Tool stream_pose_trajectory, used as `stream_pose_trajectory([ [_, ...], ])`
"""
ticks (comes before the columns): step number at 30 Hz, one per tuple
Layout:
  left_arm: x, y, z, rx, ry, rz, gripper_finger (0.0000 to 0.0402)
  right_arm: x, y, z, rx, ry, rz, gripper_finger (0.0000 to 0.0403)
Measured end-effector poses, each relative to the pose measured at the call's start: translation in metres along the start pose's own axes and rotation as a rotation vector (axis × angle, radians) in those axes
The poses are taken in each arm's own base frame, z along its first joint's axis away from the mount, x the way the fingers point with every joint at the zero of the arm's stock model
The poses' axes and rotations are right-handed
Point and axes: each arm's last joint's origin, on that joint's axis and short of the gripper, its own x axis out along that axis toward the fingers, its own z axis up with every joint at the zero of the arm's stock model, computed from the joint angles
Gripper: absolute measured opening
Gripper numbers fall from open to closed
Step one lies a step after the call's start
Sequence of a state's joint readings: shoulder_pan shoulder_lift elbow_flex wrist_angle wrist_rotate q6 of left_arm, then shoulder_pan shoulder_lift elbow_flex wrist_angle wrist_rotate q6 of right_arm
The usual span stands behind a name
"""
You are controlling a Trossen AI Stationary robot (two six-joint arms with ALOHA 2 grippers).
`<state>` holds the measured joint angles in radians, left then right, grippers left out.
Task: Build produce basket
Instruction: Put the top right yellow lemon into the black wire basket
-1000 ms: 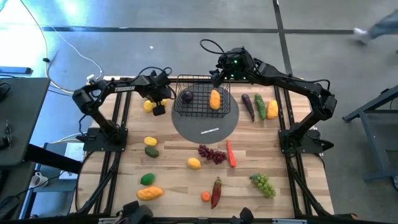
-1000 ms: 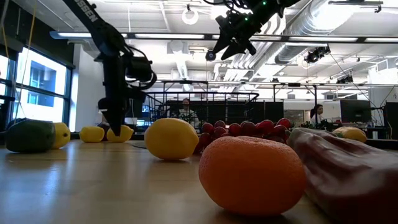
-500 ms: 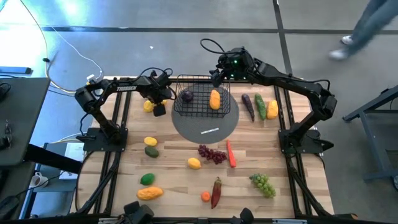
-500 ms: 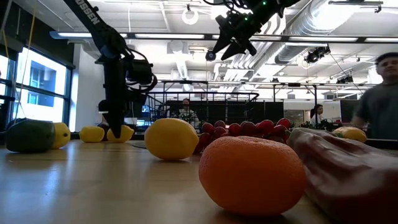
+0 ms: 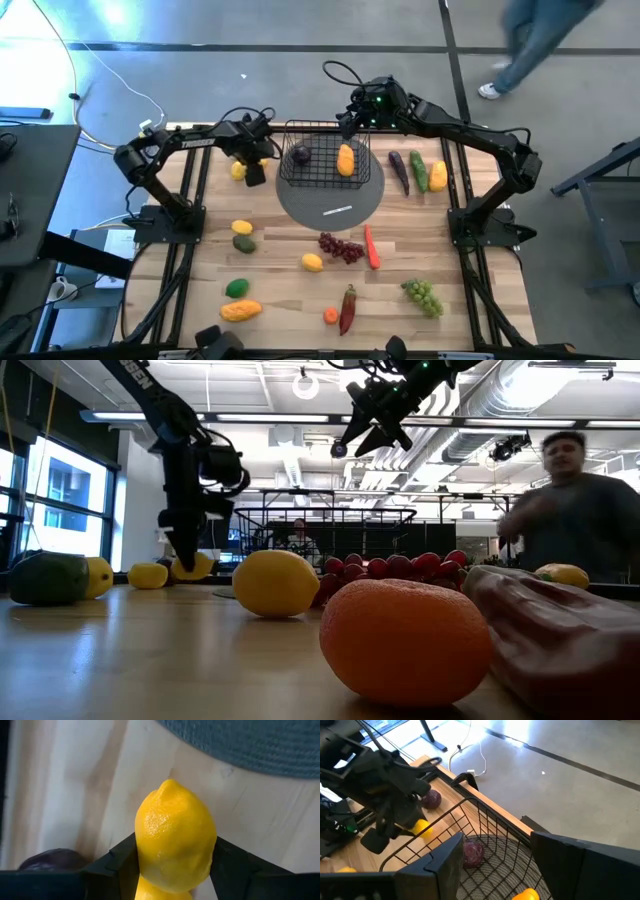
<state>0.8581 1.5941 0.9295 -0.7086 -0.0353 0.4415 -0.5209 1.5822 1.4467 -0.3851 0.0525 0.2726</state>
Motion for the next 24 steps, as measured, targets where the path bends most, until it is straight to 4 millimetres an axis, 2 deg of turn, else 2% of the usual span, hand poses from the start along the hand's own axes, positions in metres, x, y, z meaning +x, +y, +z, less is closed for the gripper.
stream_pose_trajectory([
  [14, -0.056, -0.002, -0.009, -0.131, -0.2, 0.082, 0.0182, 0.0, 0.0, 0.0, -0.003, 0.003, -0.001, 0.0211],
  [24, -0.104, -0.007, -0.018, -0.232, -0.388, 0.13, 0.0182, 0.0, -0.001, 0.0, -0.01, 0.002, -0.003, 0.0211],
])
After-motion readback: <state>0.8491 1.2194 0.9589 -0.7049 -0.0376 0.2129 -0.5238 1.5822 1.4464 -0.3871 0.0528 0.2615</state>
